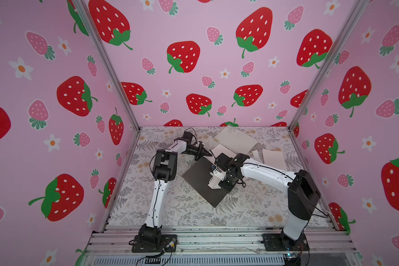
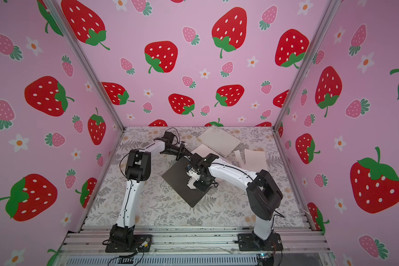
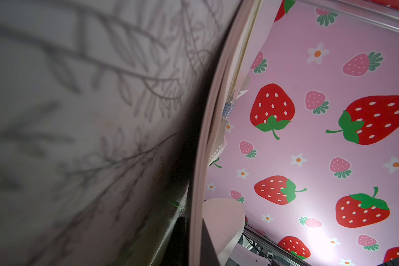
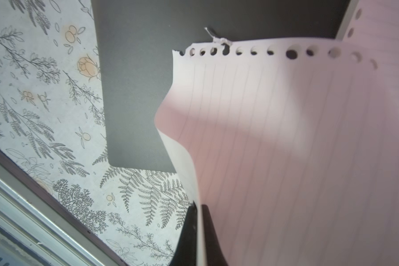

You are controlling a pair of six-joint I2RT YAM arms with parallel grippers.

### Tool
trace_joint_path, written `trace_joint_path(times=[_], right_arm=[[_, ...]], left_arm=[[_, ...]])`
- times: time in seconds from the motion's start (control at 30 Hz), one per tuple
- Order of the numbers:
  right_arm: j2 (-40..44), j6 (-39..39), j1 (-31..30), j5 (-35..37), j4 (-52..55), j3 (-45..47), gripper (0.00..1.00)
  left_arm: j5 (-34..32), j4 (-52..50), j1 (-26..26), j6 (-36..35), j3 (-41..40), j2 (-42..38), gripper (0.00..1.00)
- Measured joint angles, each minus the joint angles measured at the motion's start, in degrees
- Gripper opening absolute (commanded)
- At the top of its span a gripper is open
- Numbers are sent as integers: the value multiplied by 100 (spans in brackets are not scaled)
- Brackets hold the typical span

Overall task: Tear off pages from different notebooks
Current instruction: Tear off the paper from the notebook.

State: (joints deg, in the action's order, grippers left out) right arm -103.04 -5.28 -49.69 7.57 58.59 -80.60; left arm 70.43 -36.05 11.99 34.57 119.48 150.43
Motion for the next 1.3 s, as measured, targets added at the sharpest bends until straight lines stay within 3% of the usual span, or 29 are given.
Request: trace_joint_path(times=[0.23, 0.43, 0.63, 1.0, 1.3], right_arm=[[2, 345, 203, 179, 190, 24, 0], [9, 1099, 933, 708, 452, 192, 0], [103, 1655, 1851, 503, 417, 216, 0], [212, 2103, 2420, 146, 367, 599, 0], [516, 2437, 2975, 195, 507, 879, 0]], left_arm=[[-238, -299, -66, -254, 70, 0, 0], [-396, -680, -426, -490, 175, -2, 0], [-468, -914, -643, -713, 197, -13, 0], [-529, -992, -549, -798, 197, -26, 0], [-743, -1163, -796, -1178, 197, -28, 0]])
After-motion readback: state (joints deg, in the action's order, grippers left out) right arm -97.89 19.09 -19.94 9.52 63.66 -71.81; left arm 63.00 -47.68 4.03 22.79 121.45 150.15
